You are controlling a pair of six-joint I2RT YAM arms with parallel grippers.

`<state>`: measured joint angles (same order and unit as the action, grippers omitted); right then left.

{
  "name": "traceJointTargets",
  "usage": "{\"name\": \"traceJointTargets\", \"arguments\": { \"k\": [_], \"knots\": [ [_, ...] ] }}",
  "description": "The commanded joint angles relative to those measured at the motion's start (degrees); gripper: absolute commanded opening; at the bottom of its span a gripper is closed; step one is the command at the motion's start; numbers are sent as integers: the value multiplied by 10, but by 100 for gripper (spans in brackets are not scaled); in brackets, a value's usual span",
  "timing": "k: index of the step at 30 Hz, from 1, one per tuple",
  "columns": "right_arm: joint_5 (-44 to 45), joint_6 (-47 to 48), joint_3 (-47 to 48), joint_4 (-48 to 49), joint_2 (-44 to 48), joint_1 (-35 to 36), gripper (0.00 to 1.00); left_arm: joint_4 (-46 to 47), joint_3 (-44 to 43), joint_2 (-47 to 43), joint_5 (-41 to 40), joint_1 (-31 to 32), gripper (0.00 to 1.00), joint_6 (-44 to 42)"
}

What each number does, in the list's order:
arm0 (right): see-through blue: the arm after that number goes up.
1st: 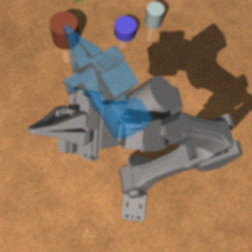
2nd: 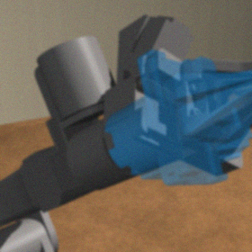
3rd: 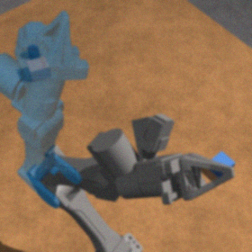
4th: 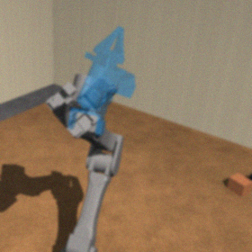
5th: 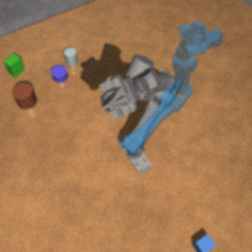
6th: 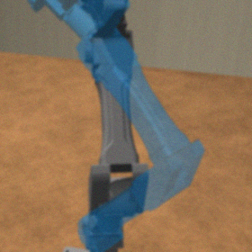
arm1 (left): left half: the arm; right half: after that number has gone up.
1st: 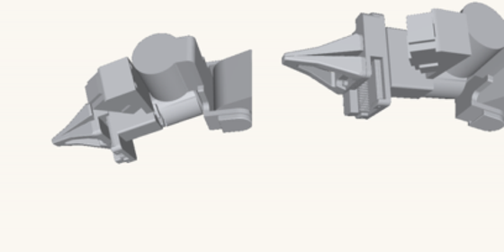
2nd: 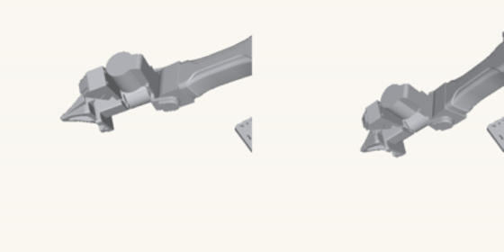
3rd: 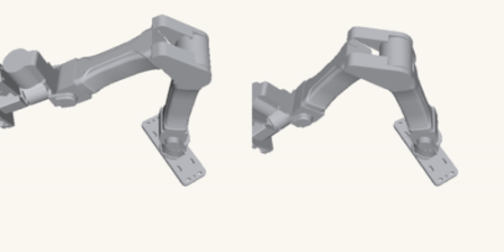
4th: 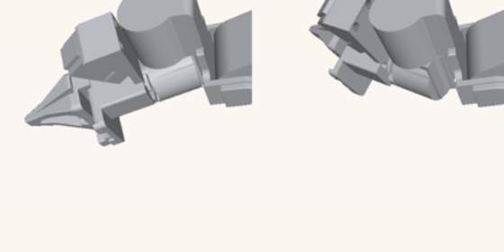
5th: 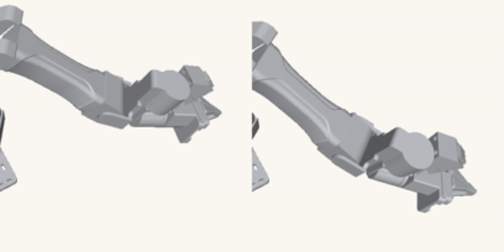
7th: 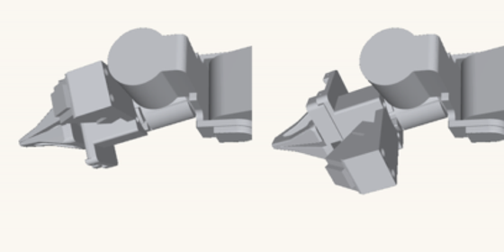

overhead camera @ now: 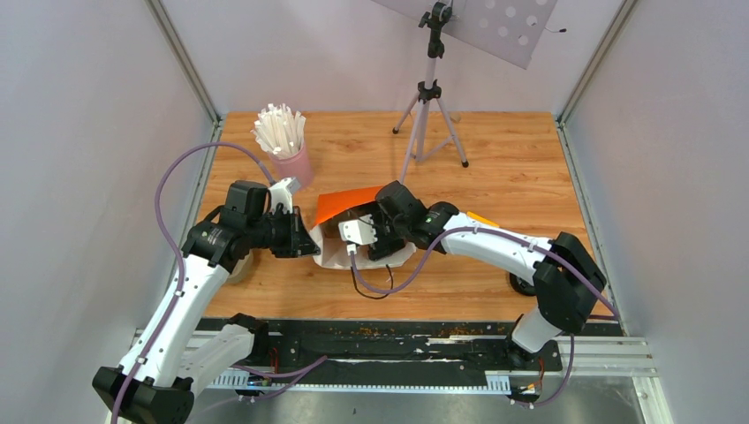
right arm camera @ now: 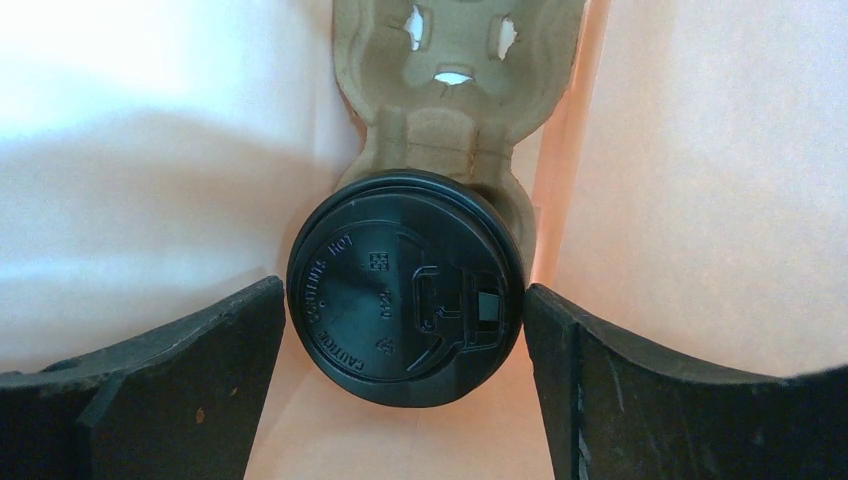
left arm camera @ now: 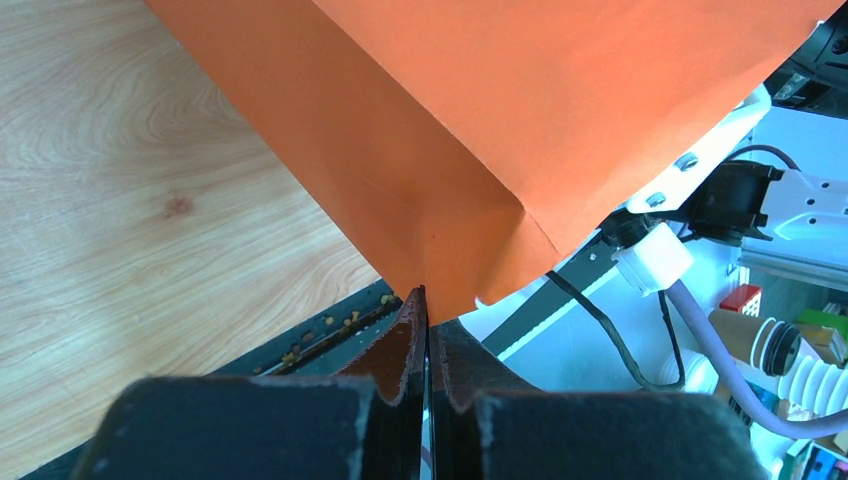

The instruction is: Pack the takeout coffee

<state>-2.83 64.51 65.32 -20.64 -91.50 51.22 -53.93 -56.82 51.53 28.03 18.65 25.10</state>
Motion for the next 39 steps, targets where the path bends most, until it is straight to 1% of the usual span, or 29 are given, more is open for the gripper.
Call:
{"name": "traceJointTargets", "arguments": {
  "k": [1, 8, 12, 21, 25, 28, 29, 36, 39],
  "knots": [
    [14, -20, 7, 11, 40, -1, 89, -16, -21, -7, -6, -1, 3, -17],
    [-7, -38, 4, 15, 66, -2, 90, -19, -25, -7, -10, -1, 3, -18],
    [-24, -40, 5, 2, 66, 2, 89, -16, -25, -7, -9, -1, 3, -15],
    [-39, -51, 7, -2, 61, 9, 79, -13, -22, -7, -8, -1, 3, -9],
    [-45, -57, 7, -2, 64, 10, 76, -12, -24, -5, -10, -1, 3, -10],
    [-46, -59, 2, 1, 67, 9, 68, -11, -25, -4, -11, -1, 3, -7],
    [-46, -61, 0, 2, 69, 9, 67, -11, -24, -4, -11, -1, 3, -6],
    [-41, -68, -8, 15, 77, 9, 69, -10, -24, -3, -12, -1, 2, -7],
    [-44, -71, -8, 17, 76, 9, 66, -10, -24, -3, -11, -1, 2, -6]
  ]
}}
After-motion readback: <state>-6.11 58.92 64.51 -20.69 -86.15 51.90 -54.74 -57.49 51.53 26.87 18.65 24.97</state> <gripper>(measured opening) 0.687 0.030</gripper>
